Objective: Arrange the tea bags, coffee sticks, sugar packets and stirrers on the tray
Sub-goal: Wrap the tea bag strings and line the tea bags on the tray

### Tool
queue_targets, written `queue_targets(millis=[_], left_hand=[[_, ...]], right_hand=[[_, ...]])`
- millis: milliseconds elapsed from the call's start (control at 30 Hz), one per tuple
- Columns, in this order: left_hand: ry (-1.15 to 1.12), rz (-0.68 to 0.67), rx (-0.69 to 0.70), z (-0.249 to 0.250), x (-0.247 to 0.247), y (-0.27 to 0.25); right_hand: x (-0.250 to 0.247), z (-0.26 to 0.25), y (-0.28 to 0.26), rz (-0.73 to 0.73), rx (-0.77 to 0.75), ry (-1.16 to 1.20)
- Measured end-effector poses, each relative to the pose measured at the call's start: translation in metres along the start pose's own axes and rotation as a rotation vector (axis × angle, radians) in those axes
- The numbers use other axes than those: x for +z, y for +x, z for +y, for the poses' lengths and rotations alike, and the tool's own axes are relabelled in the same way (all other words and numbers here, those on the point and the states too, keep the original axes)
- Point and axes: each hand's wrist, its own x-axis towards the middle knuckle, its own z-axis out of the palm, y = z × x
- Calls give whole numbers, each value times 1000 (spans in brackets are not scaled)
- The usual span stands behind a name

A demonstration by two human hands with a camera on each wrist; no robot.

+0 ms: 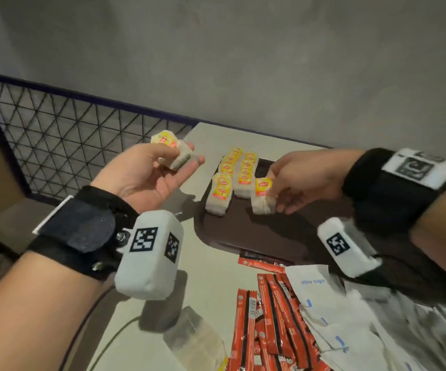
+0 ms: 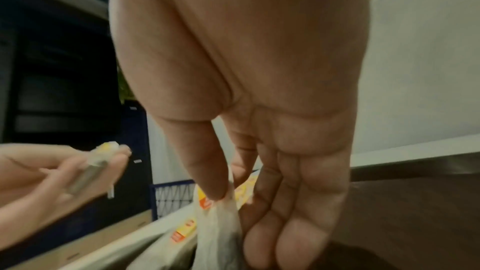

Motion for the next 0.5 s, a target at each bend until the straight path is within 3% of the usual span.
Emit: queue_targets(millis=[67,233,500], left_hand=[[15,2,-28,-4,-3,0],[-3,-36,-46,-8,-1,0],[7,-41,-53,-16,3,-2]], right_hand=[[6,-1,23,-22,60,-31],[16,1,56,37,141,160],[16,6,63,132,113,191]])
